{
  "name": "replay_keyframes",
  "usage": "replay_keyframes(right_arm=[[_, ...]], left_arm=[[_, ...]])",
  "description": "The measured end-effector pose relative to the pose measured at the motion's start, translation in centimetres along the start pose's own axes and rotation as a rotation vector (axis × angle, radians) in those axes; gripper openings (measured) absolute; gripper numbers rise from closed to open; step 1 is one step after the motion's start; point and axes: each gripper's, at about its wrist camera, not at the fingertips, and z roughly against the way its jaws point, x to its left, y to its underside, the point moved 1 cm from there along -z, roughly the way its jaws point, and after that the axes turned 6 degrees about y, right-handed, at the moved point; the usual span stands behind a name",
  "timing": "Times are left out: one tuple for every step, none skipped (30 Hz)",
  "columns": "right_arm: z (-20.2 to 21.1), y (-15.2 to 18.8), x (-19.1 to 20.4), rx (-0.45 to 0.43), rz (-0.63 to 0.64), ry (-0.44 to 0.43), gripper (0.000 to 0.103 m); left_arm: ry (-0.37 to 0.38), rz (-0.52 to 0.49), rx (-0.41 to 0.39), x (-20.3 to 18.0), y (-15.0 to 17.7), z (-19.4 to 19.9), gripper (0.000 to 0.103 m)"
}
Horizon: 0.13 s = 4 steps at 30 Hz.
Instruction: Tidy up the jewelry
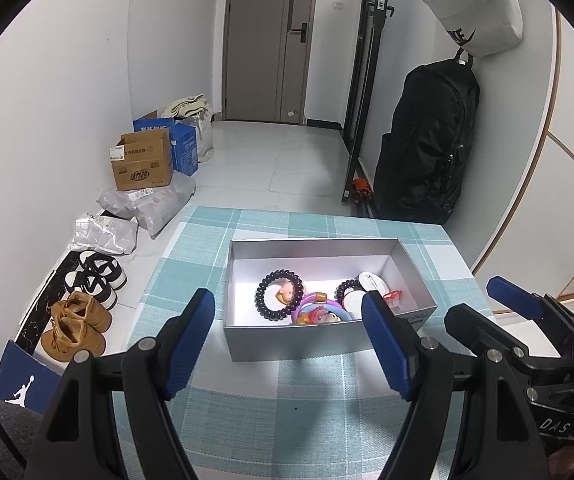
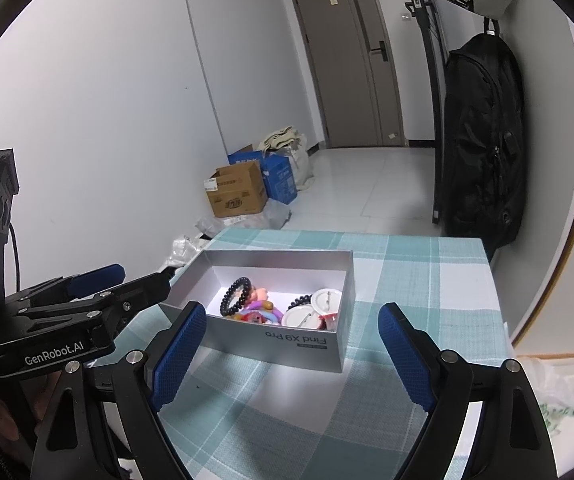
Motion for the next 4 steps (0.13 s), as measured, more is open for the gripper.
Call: replay_keyframes(right_arm=[[-0.01,-0.02,-0.03,0.000,-0.001,0.000,0.088],[-0.03,-0.03,0.00,0.001,-0.001,0.000,0.088],[-0.03,-0.03,0.00,0.001,0.000,0.001,0.088],[-0.05,-0.04,-0.01,0.003,0.001,0.000,0.088]], left_arm=[[0.000,-0.004,-0.010,-0.09,0.00,0.09,0.072],[-0.004,-0.006,-0.018,-0.13,-0.03,0.17,0.072],[-0.001,-0.008,-0.020,-0.16,-0.04,0.19,0.072],[0.009,-0.009,-0.018,-0.22,-0.06,0.17,0.072]])
